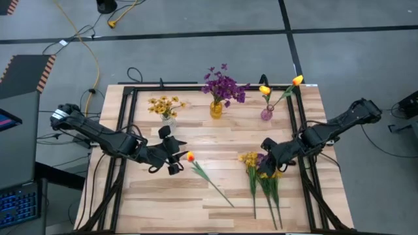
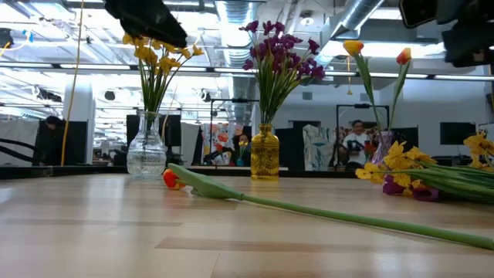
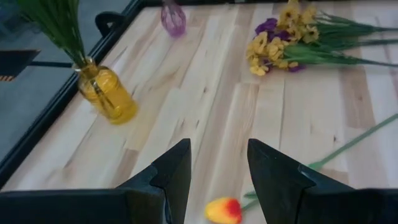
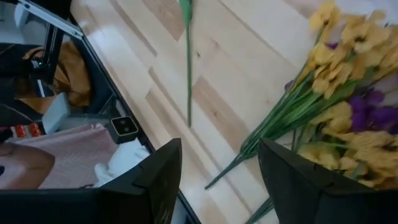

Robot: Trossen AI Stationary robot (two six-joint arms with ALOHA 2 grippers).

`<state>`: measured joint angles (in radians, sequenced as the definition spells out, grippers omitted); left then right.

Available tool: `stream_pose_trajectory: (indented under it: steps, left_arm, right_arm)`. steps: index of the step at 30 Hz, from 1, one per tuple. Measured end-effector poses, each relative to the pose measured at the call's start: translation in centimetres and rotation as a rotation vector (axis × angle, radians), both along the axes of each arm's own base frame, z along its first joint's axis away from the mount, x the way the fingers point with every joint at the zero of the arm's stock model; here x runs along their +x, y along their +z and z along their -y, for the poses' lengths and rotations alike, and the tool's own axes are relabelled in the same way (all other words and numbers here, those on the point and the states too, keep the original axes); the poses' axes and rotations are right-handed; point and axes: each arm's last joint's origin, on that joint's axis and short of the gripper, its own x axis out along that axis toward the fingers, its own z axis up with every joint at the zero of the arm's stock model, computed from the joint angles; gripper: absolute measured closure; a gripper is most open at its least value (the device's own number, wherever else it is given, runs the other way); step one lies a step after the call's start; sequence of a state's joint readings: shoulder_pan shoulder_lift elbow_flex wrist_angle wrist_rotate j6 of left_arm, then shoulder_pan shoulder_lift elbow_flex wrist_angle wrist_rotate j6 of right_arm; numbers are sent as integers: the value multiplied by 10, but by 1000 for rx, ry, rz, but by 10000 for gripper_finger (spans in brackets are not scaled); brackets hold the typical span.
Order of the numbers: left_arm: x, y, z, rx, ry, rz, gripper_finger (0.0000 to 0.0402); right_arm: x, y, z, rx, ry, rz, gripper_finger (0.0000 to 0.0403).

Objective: Sort flowers into vase by color
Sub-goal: Put the left yellow flowers into the transparent vase

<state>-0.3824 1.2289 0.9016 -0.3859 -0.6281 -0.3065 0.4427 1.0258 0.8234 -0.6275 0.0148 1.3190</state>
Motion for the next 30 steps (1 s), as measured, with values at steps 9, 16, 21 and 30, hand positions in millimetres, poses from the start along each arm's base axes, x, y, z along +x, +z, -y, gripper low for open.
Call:
stream_pose_trajectory:
  steps: [9, 16, 21, 30]
  left_arm:
    - [2, -2, 1, -22, -21, 38, 255]
    - [3, -2, 1, -24, -21, 39, 255]
    - [3, -2, 1, -25, -20, 40, 255]
    - [3, -1, 2, -26, -19, 43, 255]
  right_arm:
    - [11, -26, -33, 48, -38, -142, 164]
    - [17, -54, -55, 39, -88, -282, 164]
    - [23, -69, -65, 25, -87, -312, 164]
    - [35, -93, -74, -4, -92, -348, 164]
